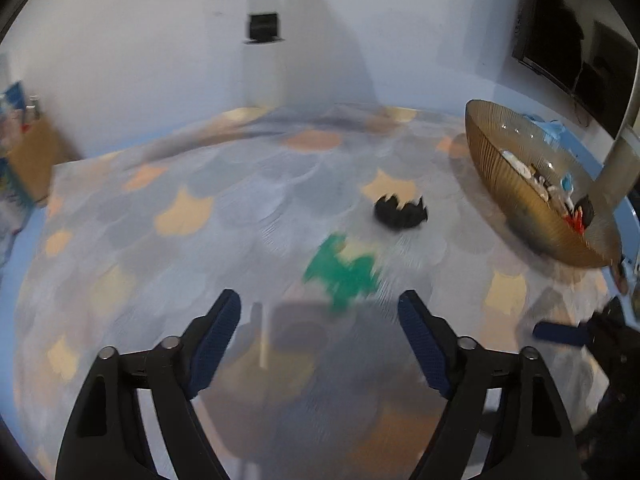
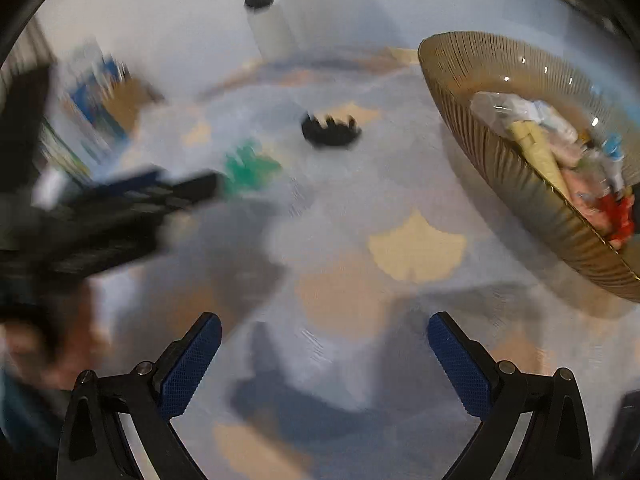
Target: Organize rigid objects
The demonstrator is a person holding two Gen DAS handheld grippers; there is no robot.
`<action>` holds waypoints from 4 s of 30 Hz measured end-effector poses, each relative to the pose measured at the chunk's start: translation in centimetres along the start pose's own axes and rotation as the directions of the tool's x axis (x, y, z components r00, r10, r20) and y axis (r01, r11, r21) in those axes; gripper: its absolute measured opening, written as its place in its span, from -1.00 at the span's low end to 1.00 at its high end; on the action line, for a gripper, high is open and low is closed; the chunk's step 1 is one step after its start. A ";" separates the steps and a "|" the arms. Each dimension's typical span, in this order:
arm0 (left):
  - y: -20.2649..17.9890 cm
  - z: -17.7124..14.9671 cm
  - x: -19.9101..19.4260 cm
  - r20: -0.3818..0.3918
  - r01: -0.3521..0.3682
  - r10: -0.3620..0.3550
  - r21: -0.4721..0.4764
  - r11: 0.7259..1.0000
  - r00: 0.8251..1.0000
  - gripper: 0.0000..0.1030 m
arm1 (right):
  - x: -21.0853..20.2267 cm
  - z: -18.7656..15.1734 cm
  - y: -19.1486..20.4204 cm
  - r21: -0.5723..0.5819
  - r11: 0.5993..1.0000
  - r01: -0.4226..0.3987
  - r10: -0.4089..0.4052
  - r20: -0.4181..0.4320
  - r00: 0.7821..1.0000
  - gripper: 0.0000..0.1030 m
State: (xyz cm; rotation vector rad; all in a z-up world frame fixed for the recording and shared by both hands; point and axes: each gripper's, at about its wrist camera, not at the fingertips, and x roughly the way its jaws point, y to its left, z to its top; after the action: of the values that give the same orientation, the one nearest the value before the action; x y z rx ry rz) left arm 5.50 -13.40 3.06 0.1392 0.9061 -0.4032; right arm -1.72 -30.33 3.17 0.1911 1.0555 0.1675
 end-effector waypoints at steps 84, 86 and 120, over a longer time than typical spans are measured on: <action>-14.1 7.9 -10.0 0.257 0.178 -0.195 0.091 0.980 0.946 -0.16 | -19.6 7.8 -9.8 -0.082 0.958 0.273 -0.231 0.337 0.913 -0.17; -15.0 7.9 -7.7 0.220 0.192 -0.205 0.080 0.978 0.954 -0.12 | -18.6 8.2 -11.3 -0.044 0.963 0.267 -0.240 0.313 0.919 -0.16; 3.6 -9.6 -8.7 0.159 -0.192 0.217 -0.158 0.968 0.963 0.65 | -2.8 -3.4 5.6 -0.172 0.980 0.099 -0.070 0.167 0.983 0.23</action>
State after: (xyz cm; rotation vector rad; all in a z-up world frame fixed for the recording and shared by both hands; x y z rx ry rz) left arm -4.91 -4.90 3.87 0.0649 0.7349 -0.1540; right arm -6.30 -25.23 5.19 -0.0044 0.8810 0.1669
